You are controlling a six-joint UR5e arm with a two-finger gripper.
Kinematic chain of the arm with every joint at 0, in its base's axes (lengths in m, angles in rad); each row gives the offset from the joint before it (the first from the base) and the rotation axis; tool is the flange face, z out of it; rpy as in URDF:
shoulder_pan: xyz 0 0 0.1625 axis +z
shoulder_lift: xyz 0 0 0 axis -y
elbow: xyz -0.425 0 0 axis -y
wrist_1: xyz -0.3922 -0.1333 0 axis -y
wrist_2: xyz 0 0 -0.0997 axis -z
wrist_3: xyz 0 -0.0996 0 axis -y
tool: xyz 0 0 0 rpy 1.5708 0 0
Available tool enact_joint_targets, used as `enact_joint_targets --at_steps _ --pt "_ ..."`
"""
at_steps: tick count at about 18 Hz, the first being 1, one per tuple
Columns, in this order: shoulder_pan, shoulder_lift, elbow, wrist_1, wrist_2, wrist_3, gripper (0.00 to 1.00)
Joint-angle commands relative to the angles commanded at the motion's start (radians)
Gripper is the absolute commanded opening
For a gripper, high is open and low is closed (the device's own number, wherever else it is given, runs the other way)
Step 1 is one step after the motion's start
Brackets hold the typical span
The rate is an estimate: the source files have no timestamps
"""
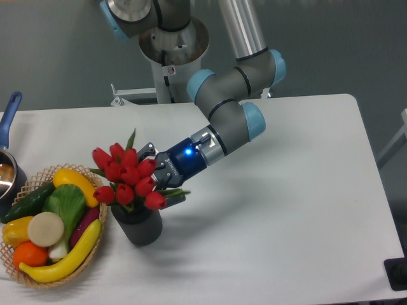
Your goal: Insert the flowers into the vase
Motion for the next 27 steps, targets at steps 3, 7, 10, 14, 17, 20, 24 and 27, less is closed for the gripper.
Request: enact_joint_targets --at_steps 3,7,10,14,17,20,24,27 --pt "0.000 0.002 0.008 0.002 0.012 0.003 1.00" --pt "0.006 0.043 0.005 0.003 0.084 0.002 1.00" --pt "0.017 0.081 -0.006 0.000 0.177 -0.003 1.00" --pt "0.043 0.159 -0.031 -0.002 0.241 0.000 1.00" --pt "0.058 0.202 -0.031 -0.003 0.311 -0.006 1.00" --pt "0.089 0.232 -0.022 -0.002 0.367 -0.003 1.00" --pt "0.123 0.265 0.002 -0.002 0.396 -0.002 1.00" --pt "0.166 0.327 0.028 -0.002 0.431 -0.005 1.00"
